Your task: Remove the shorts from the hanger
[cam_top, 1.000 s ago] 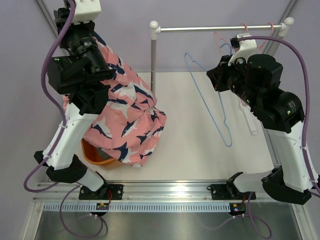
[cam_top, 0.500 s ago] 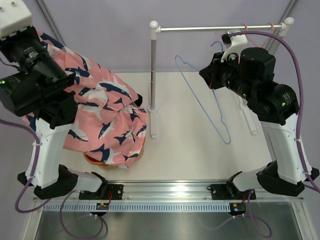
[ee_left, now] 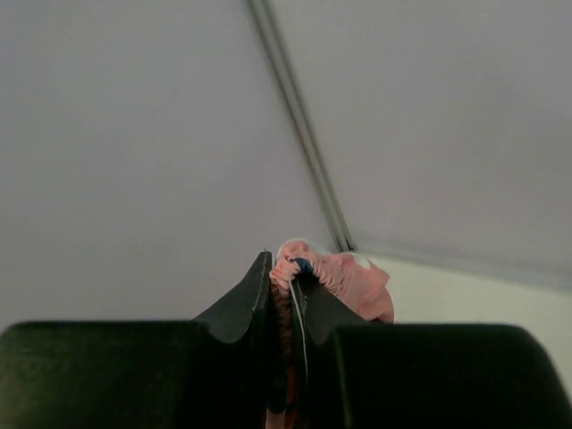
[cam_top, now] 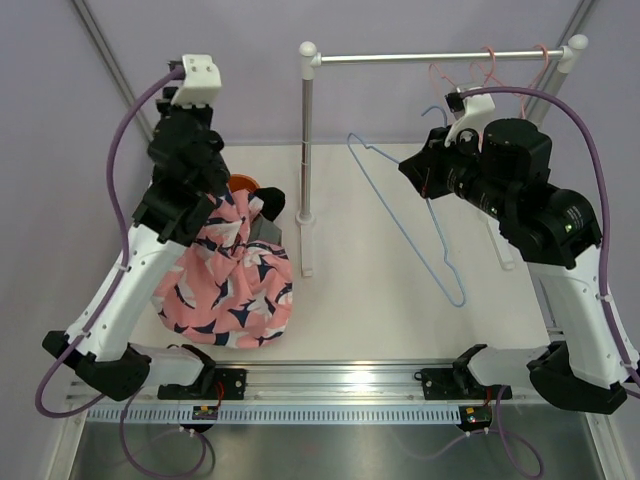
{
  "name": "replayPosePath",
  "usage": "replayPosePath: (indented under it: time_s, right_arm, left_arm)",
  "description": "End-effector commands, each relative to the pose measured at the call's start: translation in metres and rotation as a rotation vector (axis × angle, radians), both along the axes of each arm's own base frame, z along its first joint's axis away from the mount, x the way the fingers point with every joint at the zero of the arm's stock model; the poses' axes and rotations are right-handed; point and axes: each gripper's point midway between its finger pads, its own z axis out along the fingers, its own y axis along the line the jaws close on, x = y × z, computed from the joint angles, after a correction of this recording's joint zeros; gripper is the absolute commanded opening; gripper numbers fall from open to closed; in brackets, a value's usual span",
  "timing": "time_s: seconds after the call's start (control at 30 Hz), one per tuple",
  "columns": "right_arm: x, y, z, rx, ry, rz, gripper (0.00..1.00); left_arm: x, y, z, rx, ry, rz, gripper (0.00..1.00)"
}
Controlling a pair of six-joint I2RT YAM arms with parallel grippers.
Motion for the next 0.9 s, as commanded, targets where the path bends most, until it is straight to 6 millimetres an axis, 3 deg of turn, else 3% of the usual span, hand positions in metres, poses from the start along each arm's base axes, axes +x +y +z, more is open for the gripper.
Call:
replayPosePath:
  time_s: [0.0,0.07,0.17,0.2,0.23,0.27,0.3,0.33,0.4,0.43,0.47,0.53,0.57,0.63,0.67,0.7,0.73,0.8,0.83,0.87]
  right_arm:
    - [-0.007,0.001,0.014,0.056,-0.05,0.022,0.0]
    - [-0.01,-0.001,0.009,0.059,-0.048,0.023,0.0]
    - [-0.013,-0.004,0.005,0.06,-0.052,0.018,0.0]
    - [-0.016,-0.006,0.004,0.061,-0.051,0.018,0.0]
    - [-0.018,-0.007,0.005,0.064,-0.058,0.017,0.0]
    - [-0.018,-0.007,0.001,0.061,-0.053,0.018,0.0]
    - [-0.019,-0.008,0.001,0.061,-0.053,0.018,0.0]
    - [-0.02,-0.008,-0.002,0.06,-0.048,0.019,0.0]
    - [-0.022,-0.009,-0.004,0.059,-0.044,0.021,0.0]
    - [-0.023,-0.01,-0.005,0.06,-0.042,0.022,0.0]
    - [-0.023,-0.01,-0.007,0.057,-0.04,0.024,0.0]
    - [-0.025,-0.01,-0.009,0.057,-0.035,0.026,0.0]
    - [-0.026,-0.01,-0.009,0.057,-0.035,0.028,0.0]
    - [-0.026,-0.01,-0.012,0.051,-0.028,0.029,0.0]
    - [-0.026,-0.011,-0.014,0.046,-0.027,0.027,0.0]
    - [-0.026,-0.011,-0.015,0.044,-0.025,0.027,0.0]
    - [-0.026,-0.011,-0.017,0.039,-0.023,0.028,0.0]
    - [-0.026,-0.012,-0.019,0.034,-0.021,0.022,0.0]
    - [-0.026,-0.013,-0.019,0.033,-0.023,0.019,0.0]
    - [-0.026,-0.013,-0.02,0.032,-0.022,0.019,0.0]
  left_arm:
    - [0.005,-0.023,-0.076,-0.256,0.119,-0.106,0.0]
    - [0.006,-0.041,-0.131,-0.292,0.255,-0.18,0.0]
    - [0.005,-0.075,-0.192,-0.458,0.34,-0.318,0.0]
    - [0.004,-0.081,-0.235,-0.502,0.408,-0.31,0.0]
    - [0.003,-0.092,-0.255,-0.538,0.458,-0.348,0.0]
    - [0.004,-0.098,-0.276,-0.568,0.495,-0.353,0.0]
    - [0.003,-0.092,-0.309,-0.637,0.538,-0.315,0.0]
    - [0.001,-0.107,-0.328,-0.712,0.602,-0.388,0.0]
    - [0.017,-0.104,-0.355,-0.903,0.592,-0.408,0.0]
    - [0.006,-0.112,-0.387,-1.001,0.681,-0.456,0.0]
    - [0.012,-0.099,-0.398,-1.09,0.673,-0.438,0.0]
    - [0.015,-0.101,-0.423,-1.215,0.695,-0.44,0.0]
    - [0.02,-0.093,-0.428,-1.26,0.683,-0.418,0.01]
    - [0.025,-0.096,-0.436,-1.306,0.704,-0.436,0.2]
    - [0.03,-0.097,-0.43,-1.313,0.698,-0.452,0.27]
    - [0.032,-0.097,-0.426,-1.307,0.695,-0.465,0.44]
    - [0.033,-0.096,-0.417,-1.296,0.682,-0.476,0.55]
    - [0.039,-0.095,-0.395,-1.26,0.641,-0.509,0.67]
    - [0.041,-0.091,-0.385,-1.231,0.616,-0.507,0.8]
    - [0.04,-0.087,-0.366,-1.193,0.592,-0.516,0.85]
